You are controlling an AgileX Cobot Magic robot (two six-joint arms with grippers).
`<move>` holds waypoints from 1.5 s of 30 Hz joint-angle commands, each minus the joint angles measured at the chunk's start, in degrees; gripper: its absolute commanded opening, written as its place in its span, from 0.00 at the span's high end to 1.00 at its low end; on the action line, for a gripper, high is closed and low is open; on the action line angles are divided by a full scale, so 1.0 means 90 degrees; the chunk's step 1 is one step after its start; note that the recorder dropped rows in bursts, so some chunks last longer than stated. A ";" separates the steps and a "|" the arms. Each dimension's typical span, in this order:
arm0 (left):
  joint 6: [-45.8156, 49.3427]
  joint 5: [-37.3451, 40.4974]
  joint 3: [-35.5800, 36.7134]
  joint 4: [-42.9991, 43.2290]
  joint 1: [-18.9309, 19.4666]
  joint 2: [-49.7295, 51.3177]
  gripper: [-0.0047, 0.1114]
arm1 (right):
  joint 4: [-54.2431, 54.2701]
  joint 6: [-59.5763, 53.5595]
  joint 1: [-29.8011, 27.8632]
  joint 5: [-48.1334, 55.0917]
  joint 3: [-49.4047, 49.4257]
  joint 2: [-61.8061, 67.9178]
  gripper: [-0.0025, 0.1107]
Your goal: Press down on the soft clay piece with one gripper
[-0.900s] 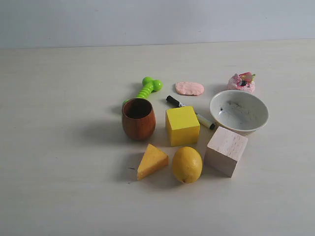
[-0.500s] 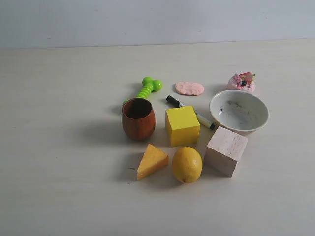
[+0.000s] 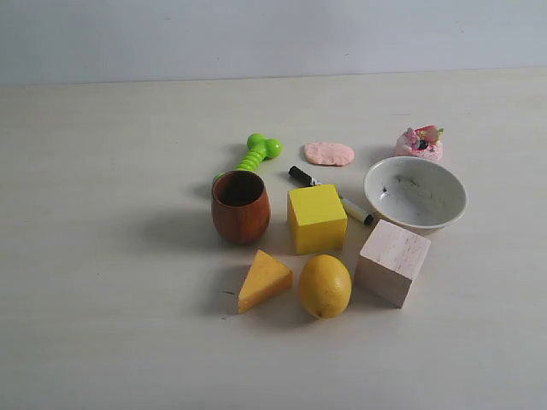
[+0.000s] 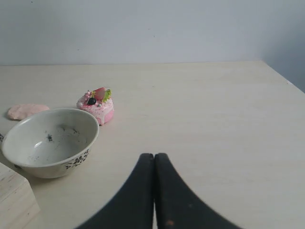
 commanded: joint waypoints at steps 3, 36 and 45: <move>-0.0010 -0.0066 -0.0020 -0.0061 -0.0034 -0.0037 0.96 | -0.0001 -0.0037 -0.0003 -0.0109 0.0030 -0.0041 0.98; -0.0010 -0.0066 -0.0020 -0.0061 -0.0034 -0.0037 0.96 | -0.0002 0.0415 -0.0003 -0.4336 0.0030 -0.0041 0.98; -0.0010 -0.0066 -0.0020 -0.0061 -0.0034 -0.0037 0.96 | -0.0019 0.0902 -0.0003 -0.4122 -0.1213 0.0232 0.98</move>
